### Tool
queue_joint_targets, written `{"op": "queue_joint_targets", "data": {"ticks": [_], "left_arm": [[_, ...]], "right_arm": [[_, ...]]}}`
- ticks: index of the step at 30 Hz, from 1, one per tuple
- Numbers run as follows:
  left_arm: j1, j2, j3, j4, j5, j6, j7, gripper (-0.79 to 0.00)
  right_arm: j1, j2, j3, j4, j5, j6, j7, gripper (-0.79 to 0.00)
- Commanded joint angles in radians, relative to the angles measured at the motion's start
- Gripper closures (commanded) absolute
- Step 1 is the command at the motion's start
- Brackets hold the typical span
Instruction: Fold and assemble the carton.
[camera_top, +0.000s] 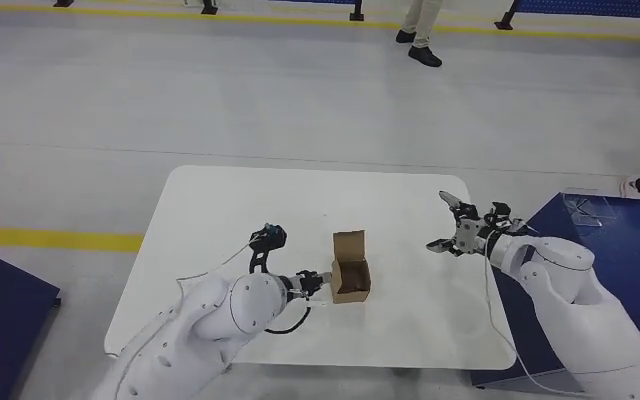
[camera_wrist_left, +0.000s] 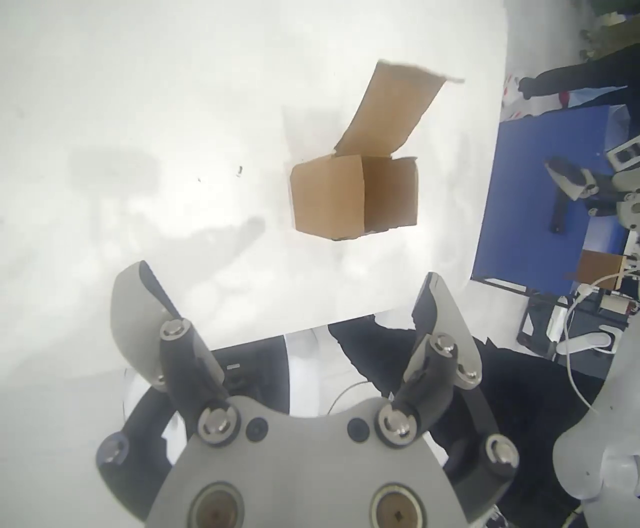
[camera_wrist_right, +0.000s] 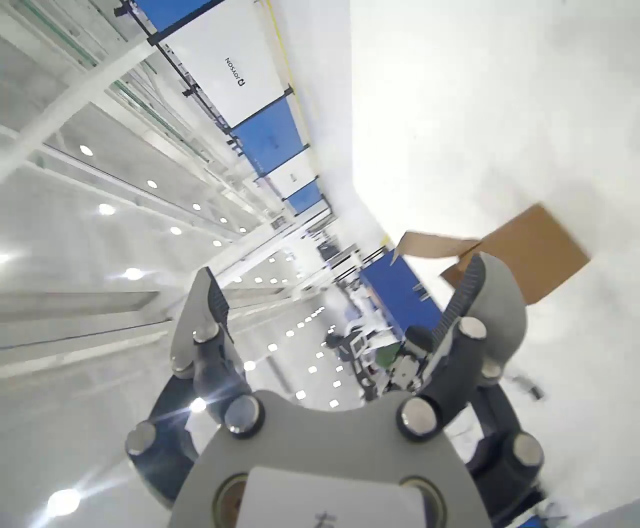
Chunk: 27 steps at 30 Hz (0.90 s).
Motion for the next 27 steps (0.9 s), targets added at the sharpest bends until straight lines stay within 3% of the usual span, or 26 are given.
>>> {"op": "queue_joint_targets", "data": {"ticks": [1, 8, 11, 18, 27], "left_arm": [[-0.066, -0.017, 0.057, 0.069, -0.056, 0.034, 0.033, -0.785], [-0.227, -0.075, 0.228, 0.273, -0.171, 0.077, 0.076, -0.785], [-0.277, -0.096, 0.267, 0.334, -0.212, 0.077, 0.077, -0.785], [-0.334, -0.135, 0.341, 0.416, -0.266, 0.077, 0.077, -0.785], [-0.390, -0.189, 0.406, 0.504, -0.300, 0.077, 0.077, -0.785]], "right_arm": [[-0.001, 0.000, 0.001, -0.001, 0.064, 0.005, -0.015, -0.785], [-0.010, -0.001, -0.008, -0.017, 0.038, -0.005, -0.032, -0.785], [-0.019, 0.004, -0.053, -0.075, -0.118, -0.001, -0.024, -0.785], [0.049, 0.017, -0.228, -0.075, -0.498, 0.120, 0.143, -0.785], [0.042, 0.015, -0.232, -0.054, -0.468, 0.127, 0.175, -0.785]]}}
